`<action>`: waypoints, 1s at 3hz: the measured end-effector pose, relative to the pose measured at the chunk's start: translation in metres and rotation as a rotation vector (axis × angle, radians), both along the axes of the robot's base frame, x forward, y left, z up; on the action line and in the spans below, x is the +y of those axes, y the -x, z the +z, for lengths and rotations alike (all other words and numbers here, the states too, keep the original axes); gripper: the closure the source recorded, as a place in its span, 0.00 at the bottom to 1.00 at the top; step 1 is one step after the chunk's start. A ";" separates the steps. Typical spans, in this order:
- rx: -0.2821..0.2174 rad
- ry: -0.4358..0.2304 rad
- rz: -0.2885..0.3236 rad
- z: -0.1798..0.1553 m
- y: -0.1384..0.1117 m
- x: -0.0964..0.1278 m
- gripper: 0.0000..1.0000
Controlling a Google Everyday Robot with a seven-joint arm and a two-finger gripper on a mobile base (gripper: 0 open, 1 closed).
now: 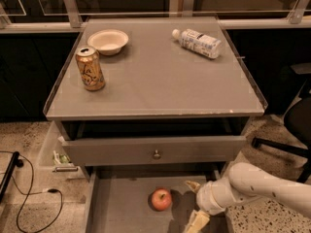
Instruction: Pick apple from middle drawer and place on counter
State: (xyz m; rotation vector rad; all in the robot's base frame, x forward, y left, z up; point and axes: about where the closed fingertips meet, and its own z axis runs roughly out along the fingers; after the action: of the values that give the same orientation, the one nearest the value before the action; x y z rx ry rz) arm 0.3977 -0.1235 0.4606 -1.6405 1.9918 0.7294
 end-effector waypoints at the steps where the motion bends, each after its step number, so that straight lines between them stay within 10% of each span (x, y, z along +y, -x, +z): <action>1: -0.037 -0.074 -0.034 -0.028 -0.020 0.021 0.00; 3: -0.066 -0.105 -0.048 -0.039 -0.031 0.029 0.00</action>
Offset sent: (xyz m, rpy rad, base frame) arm 0.0186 0.0166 -0.0206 0.0607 -0.0376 -0.0299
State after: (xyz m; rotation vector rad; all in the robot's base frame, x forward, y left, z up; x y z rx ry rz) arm 0.4286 -0.0950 0.4211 -1.5309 1.9071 0.7395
